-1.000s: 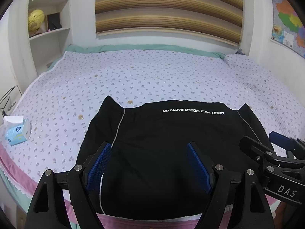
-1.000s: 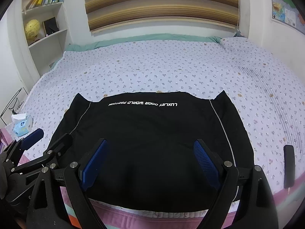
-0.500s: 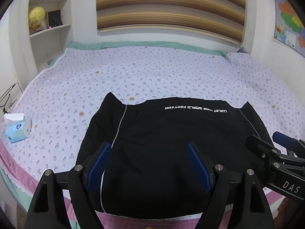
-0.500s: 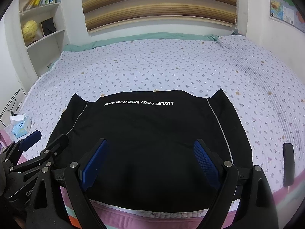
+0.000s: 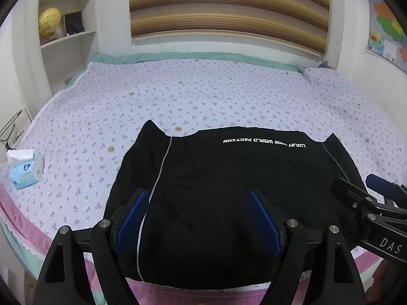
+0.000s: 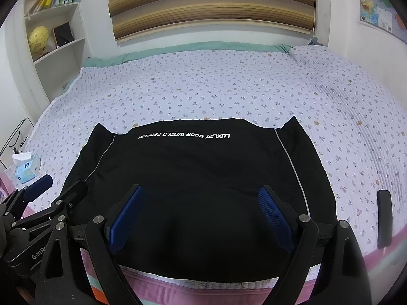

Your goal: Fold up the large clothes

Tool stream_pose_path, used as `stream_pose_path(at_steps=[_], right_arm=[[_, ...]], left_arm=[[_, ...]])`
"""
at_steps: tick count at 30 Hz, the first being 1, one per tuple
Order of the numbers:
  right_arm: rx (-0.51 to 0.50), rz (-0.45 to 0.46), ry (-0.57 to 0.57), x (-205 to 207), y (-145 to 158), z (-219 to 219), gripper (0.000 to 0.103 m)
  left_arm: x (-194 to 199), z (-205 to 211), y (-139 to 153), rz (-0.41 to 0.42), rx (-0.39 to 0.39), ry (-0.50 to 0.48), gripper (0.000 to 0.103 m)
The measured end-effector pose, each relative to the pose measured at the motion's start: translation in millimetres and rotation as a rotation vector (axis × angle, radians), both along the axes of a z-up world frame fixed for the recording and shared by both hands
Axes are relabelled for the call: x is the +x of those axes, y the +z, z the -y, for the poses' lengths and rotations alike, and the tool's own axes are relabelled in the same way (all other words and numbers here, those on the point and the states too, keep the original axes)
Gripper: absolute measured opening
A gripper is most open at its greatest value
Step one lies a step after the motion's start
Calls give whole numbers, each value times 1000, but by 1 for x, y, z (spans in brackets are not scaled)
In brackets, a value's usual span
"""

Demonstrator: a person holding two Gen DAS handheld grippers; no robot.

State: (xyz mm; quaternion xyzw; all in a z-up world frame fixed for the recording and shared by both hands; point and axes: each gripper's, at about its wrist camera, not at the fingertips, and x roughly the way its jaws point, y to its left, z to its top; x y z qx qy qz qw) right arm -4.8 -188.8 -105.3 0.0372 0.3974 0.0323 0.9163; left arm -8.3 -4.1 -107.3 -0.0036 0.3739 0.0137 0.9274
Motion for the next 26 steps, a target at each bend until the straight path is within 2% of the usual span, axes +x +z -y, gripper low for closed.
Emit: stream_pose_path(at_steps=[13,21,26], right_arm=[[-7,-7,-1,2,-1,0,92],[-8,-12,-11,6,-2,8,92],[-7,-27,-12,9,-7,8,92]], left_arm=[[2,7,-1,1,29,-12,82],[5,2,-2,7,22,5,82],[4,2,0,17,15,-18,82]])
